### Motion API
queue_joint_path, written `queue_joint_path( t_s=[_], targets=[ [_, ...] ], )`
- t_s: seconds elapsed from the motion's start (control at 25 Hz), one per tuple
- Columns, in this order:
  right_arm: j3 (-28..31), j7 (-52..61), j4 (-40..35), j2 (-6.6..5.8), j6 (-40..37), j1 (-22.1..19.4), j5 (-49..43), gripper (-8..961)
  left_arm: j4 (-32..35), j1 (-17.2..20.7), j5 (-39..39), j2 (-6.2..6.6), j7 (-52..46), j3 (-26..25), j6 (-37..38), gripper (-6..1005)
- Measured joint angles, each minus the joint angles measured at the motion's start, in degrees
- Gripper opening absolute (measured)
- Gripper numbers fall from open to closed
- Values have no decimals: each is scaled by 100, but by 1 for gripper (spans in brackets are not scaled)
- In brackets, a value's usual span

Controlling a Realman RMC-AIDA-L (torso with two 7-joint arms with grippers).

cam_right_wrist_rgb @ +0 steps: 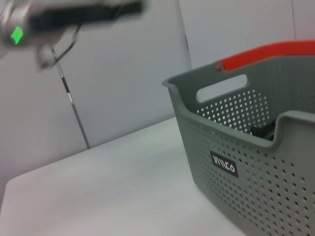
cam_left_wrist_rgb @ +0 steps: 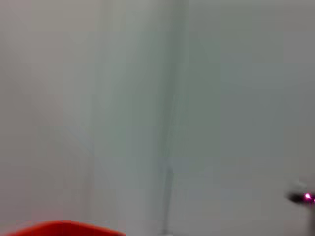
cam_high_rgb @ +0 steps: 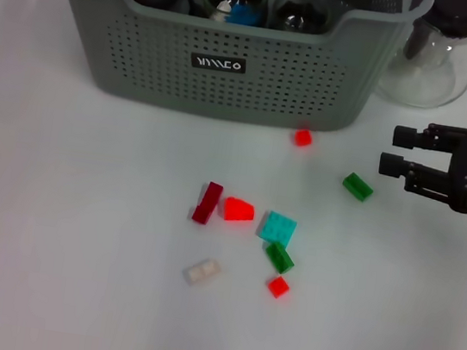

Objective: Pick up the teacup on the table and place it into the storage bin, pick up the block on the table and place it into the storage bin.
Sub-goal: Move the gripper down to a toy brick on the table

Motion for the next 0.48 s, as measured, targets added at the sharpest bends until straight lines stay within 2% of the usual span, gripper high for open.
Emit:
queue_joint_path(
  t_s=[0.12,0.24,0.4,0.48],
  targets=[
    [-1,7,0,0,4,13,1,525,-754,524,97,-36,1385,-342,858,661],
    [-8,14,0,0,9,38,-1,525,-1668,892,689,-38,2738,-390,1104,657],
    [-14,18,0,0,9,54,11,525,-2837,917,1602,-40,3960,-389,916,652],
    [-10,24,0,0,8,65,12,525,-3476,844,1903,-40,4568,-391,576,615]
  ],
)
